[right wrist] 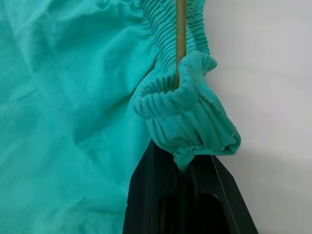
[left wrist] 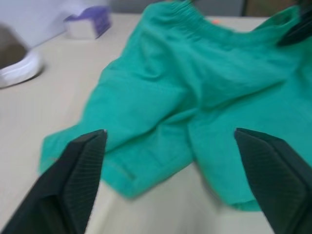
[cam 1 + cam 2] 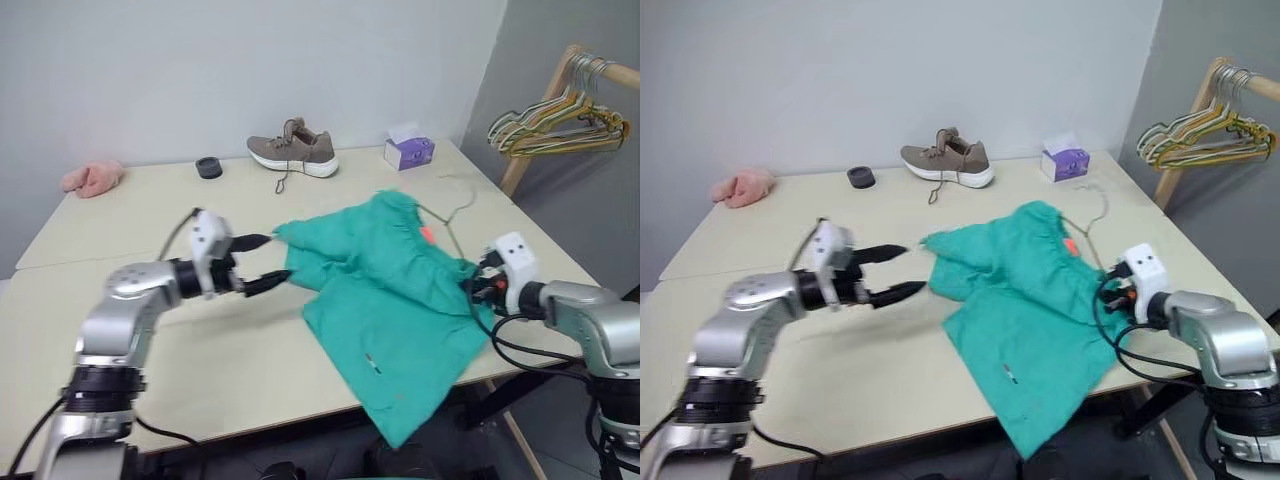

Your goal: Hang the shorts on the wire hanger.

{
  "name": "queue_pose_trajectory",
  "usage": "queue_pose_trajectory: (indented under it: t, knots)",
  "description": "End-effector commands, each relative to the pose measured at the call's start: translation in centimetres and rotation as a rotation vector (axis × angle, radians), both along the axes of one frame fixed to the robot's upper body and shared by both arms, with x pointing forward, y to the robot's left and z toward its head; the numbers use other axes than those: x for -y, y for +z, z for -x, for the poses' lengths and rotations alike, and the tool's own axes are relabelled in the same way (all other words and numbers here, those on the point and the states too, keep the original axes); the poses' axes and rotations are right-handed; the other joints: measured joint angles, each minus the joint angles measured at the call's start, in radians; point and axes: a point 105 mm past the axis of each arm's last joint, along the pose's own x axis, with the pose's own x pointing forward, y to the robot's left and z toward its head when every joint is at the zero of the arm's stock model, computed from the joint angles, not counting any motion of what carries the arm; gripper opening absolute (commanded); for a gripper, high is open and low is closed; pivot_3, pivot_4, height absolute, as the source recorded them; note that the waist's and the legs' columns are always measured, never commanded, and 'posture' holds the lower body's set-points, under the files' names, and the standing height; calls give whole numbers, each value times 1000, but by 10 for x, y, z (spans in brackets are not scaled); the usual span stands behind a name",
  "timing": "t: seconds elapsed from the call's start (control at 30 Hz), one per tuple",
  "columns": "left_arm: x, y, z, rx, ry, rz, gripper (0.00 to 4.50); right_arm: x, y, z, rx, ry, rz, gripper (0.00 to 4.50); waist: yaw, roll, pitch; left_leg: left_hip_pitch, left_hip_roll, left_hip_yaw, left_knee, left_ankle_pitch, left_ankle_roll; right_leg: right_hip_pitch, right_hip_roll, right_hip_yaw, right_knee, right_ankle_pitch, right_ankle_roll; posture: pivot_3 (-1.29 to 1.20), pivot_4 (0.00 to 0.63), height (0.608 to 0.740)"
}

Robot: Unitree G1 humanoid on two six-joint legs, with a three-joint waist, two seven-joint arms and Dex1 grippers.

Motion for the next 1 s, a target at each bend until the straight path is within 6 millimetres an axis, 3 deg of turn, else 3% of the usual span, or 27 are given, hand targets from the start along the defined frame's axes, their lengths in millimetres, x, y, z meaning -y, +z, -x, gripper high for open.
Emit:
queue_pose_trajectory:
  t: [0.03,0.2,0.37,0.53,0.77,1.0]
  knots:
    - [43,26,4,66,-98,28,4486,47,15,13,28,-196,24,0,-5,1,0,0,0,1,0,0,0,0,0,1,0,0,0,-348,0,740]
    - [94,37,5,82,-181,41,4486,106,21,41,17,-450,50,0,-43,9,-6,1,0,4,-1,0,0,0,2,3,0,-1,1,-394,0,740]
    - [135,43,10,109,-268,10,4486,156,50,53,104,-667,91,0,-79,13,-8,1,0,6,-2,-1,1,0,6,4,0,-1,2,-409,0,740]
    - [166,68,5,145,-283,75,4486,179,83,46,201,-761,111,0,-119,14,-8,0,0,8,-2,-2,4,2,7,4,-1,-4,4,-411,0,740]
    - [205,112,-8,277,-227,117,4486,211,135,21,331,-877,111,0,-154,16,-6,1,-4,12,-3,-5,8,4,5,4,-3,-6,6,-394,0,740]
    - [217,122,-3,306,-258,131,4486,226,139,17,312,-952,52,0,-155,17,-5,3,-3,13,-3,-5,9,5,5,5,-4,-6,7,-388,0,740]
